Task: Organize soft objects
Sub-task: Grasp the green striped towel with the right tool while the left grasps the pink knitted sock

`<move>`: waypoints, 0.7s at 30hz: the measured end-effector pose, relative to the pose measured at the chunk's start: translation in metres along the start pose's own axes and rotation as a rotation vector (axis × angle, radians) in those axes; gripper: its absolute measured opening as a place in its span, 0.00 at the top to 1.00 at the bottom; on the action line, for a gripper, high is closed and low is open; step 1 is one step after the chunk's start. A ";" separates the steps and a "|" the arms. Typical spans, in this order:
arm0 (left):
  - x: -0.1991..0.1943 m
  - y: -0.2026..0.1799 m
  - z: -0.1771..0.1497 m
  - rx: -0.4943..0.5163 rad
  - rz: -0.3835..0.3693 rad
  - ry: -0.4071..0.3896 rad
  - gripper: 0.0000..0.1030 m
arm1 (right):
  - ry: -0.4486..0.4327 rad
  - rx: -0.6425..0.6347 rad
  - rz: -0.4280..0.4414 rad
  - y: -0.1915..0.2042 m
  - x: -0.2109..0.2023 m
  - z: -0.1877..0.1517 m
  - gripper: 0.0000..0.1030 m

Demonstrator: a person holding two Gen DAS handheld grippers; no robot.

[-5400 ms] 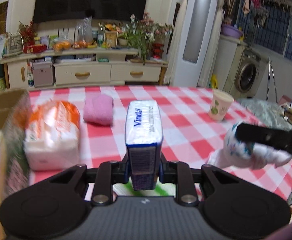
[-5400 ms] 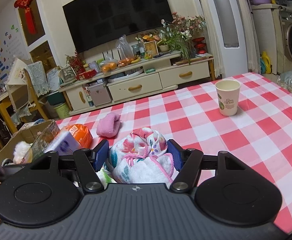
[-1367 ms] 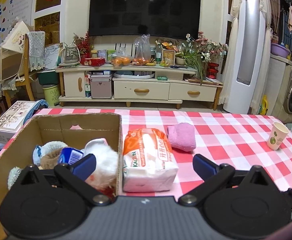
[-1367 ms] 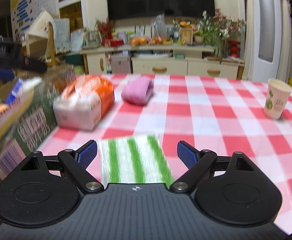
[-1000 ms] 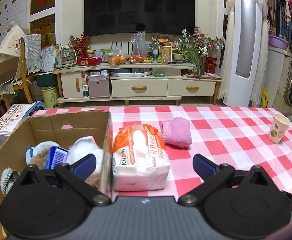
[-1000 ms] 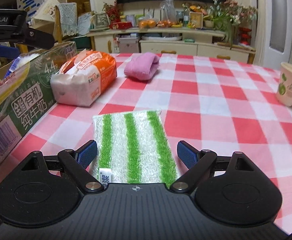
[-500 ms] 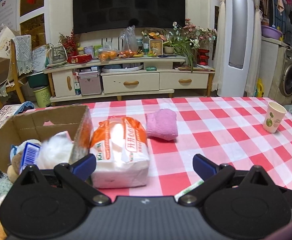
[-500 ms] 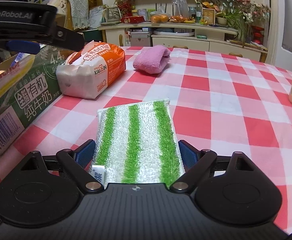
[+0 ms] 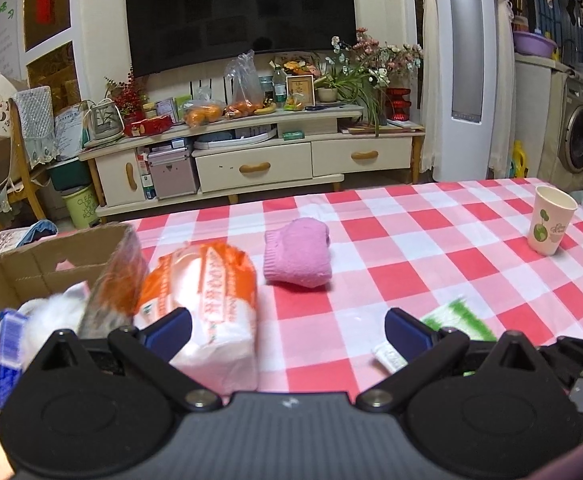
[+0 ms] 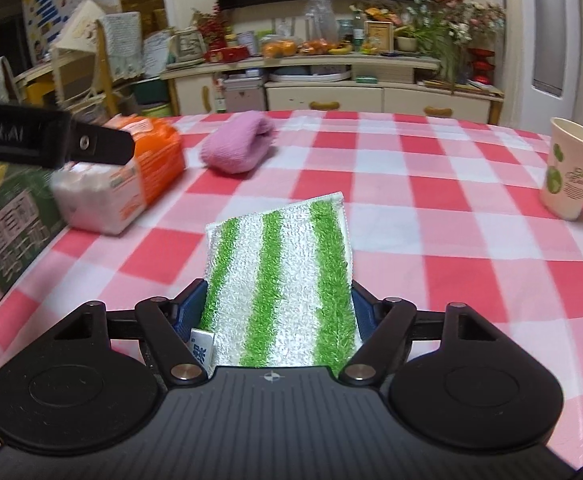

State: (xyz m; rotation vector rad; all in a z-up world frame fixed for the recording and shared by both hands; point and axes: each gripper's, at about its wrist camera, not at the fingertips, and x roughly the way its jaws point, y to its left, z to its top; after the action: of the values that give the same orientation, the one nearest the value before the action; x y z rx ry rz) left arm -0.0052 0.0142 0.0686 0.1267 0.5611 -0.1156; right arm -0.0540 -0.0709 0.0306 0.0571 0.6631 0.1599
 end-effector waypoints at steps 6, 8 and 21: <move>0.022 -0.021 0.015 0.013 0.022 -0.010 0.01 | -0.009 0.053 -0.023 -0.029 -0.003 0.008 0.24; 0.033 -0.028 0.023 0.003 0.023 -0.017 0.01 | -0.004 0.077 -0.027 -0.040 -0.003 0.010 0.24; 0.140 -0.050 0.048 0.045 0.094 0.073 0.09 | 0.026 0.221 0.009 -0.074 -0.005 0.010 0.28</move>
State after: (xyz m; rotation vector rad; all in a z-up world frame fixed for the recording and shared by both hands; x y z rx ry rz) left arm 0.1308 -0.0529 0.0296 0.2017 0.6243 -0.0327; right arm -0.0422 -0.1449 0.0343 0.2706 0.7043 0.0957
